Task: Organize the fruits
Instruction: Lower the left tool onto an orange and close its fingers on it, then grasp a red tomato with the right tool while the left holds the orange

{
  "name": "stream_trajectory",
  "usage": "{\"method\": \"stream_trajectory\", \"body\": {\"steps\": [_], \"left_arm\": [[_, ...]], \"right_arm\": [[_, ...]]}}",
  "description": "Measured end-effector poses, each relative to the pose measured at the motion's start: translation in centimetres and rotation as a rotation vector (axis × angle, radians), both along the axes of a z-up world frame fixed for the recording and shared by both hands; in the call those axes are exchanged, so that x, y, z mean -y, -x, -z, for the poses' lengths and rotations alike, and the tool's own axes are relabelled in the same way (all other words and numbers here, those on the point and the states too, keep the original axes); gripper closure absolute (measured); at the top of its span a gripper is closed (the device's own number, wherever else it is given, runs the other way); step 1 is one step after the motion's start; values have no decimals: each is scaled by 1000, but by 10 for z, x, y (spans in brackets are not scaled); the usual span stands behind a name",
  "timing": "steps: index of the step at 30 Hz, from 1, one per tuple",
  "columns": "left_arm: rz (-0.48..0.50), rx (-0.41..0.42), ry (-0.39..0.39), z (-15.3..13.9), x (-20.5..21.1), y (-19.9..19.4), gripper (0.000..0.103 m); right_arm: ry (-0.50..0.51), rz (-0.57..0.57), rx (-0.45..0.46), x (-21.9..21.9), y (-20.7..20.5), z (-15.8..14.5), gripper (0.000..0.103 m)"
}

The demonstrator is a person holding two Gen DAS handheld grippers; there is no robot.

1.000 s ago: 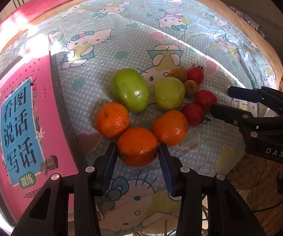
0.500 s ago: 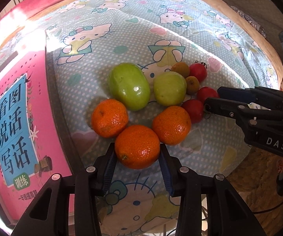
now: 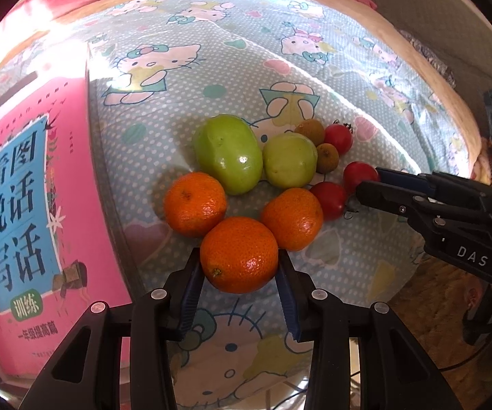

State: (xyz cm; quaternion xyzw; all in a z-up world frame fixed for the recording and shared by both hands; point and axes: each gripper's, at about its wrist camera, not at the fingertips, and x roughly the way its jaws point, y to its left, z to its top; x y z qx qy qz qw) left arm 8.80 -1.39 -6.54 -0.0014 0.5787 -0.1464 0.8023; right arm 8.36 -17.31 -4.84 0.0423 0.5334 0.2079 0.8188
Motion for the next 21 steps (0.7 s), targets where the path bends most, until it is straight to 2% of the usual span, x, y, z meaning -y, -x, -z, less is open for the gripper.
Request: {"method": "stream_trajectory", "body": {"steps": [10,21], "left_arm": [[-20,32,33,-14,-13,11,60],[-54,86,51,-35,-29,14,60]], "right_arm": [[-18,39,48,10,4,-13,73],[-59,27,101,4,8,-28,73]]}}
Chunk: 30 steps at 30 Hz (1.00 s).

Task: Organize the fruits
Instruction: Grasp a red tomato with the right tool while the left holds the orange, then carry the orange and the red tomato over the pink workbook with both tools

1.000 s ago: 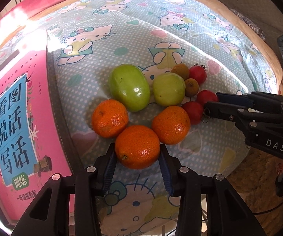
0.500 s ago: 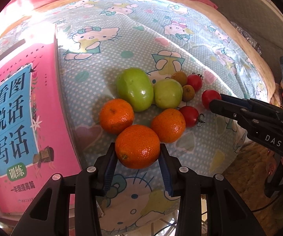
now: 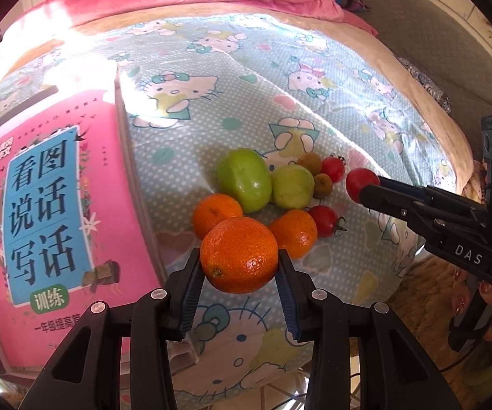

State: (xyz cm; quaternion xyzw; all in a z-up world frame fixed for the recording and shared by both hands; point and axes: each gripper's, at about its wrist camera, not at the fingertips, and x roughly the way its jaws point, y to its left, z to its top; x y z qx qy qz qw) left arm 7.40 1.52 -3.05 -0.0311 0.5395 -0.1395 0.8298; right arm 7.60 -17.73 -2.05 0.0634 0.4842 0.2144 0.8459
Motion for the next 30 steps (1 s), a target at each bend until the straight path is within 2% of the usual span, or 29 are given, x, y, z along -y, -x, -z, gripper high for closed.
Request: {"method": "stream_trajectory", "body": {"steps": [11,25,30], "left_arm": [[-87,44,3,-16,-32,7,60],[-235,46,-17,-22,-93,22,60],[-291,30,-21,-18,-114,26,60]], "right_arm": [[-76,-57,42,-30,2,-15,73],[-126,-288,116,-112,27,-30,73],[-114,-366,141,-139,41,-30,73]]}}
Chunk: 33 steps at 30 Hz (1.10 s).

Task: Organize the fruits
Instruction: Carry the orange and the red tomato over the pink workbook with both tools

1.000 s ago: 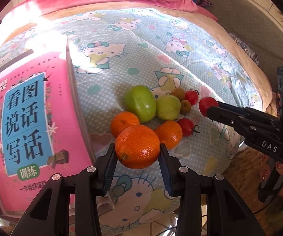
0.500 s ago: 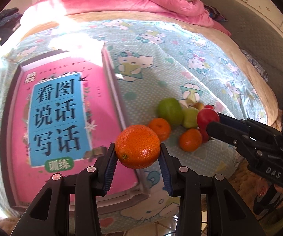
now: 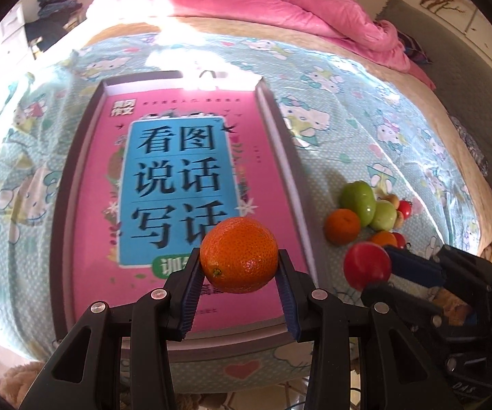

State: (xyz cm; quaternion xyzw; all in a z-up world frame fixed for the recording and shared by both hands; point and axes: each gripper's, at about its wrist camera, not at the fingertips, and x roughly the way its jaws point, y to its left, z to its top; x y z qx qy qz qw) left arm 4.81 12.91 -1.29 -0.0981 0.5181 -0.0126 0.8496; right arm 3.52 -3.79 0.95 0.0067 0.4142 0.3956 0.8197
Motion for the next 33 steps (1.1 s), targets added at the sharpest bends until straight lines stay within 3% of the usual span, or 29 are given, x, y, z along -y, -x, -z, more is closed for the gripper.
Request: {"method": "stream_trajectory", "body": {"steps": [14,33], "left_arm": [[-148,-46,-26,15,-45,11,60],[-242,-119,-55,31,-69,19,60]], "right_arm": [[64,-62,9,-27,9,17,73],[161,-110,15,-50,16,39,73]]}}
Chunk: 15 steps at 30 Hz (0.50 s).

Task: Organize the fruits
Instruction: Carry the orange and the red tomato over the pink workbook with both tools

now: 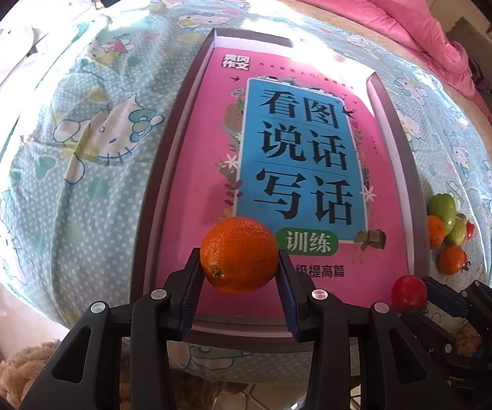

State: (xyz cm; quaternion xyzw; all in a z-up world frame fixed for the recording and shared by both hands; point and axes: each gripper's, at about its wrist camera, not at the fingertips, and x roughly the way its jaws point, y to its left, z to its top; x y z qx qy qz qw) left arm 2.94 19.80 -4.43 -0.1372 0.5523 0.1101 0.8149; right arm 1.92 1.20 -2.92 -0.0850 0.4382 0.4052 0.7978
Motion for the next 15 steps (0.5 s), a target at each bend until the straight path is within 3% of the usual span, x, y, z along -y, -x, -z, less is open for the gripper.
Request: {"method": "stream_trajectory", "body": {"steps": [15], "left_arm": [[-18,-25,-18,6,-2,-4,60]], "right_arm": [[33,-14,22,-2,4,4,73]]}}
